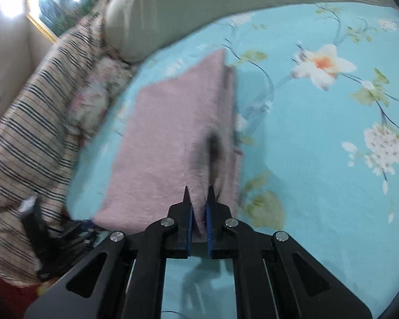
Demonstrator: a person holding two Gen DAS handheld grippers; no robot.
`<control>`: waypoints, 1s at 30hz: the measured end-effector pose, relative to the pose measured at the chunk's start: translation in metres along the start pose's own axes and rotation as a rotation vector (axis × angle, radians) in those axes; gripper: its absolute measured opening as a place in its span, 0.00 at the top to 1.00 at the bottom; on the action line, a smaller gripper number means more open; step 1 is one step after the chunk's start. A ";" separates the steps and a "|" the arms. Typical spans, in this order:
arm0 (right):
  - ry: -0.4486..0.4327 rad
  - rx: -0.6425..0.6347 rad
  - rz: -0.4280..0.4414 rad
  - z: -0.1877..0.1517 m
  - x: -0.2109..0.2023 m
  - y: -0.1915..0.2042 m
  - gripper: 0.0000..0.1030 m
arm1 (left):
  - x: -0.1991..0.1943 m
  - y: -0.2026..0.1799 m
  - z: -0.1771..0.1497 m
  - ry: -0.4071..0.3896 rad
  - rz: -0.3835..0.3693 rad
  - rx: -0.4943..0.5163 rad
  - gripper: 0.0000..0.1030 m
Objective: Fold small clothes
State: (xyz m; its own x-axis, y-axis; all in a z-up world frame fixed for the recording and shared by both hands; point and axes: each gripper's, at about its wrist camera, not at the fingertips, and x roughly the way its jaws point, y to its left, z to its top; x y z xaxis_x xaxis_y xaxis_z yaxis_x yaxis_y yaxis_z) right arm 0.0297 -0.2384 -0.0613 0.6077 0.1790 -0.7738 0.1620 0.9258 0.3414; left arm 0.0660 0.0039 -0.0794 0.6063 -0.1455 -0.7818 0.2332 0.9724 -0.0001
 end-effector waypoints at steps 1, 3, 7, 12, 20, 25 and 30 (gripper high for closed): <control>0.019 -0.009 -0.030 -0.005 0.006 -0.002 0.92 | 0.003 -0.002 -0.002 0.015 -0.002 0.001 0.90; 0.023 -0.006 -0.035 -0.009 0.010 -0.004 0.92 | 0.004 -0.002 -0.004 0.013 0.002 0.009 0.90; 0.044 0.038 -0.046 -0.005 0.007 -0.012 0.73 | 0.003 0.005 -0.004 0.032 -0.049 0.005 0.90; -0.058 0.036 -0.051 0.004 -0.032 -0.007 0.65 | -0.023 0.027 -0.008 0.021 -0.186 -0.008 0.88; -0.060 -0.131 0.036 0.030 -0.004 0.046 0.65 | -0.037 0.035 0.035 -0.084 -0.344 -0.057 0.89; 0.005 -0.064 -0.057 0.033 0.040 0.009 0.79 | 0.003 0.011 0.037 0.010 -0.364 -0.003 0.89; 0.001 0.028 -0.019 0.028 0.048 -0.021 1.00 | 0.020 0.011 0.015 0.048 -0.338 -0.012 0.91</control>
State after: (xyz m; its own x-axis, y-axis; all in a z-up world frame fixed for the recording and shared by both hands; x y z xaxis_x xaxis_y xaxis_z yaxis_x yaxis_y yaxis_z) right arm 0.0774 -0.2588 -0.0901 0.6034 0.1615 -0.7809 0.1957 0.9193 0.3414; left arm 0.0922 0.0087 -0.0857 0.4602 -0.4513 -0.7646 0.4060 0.8728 -0.2708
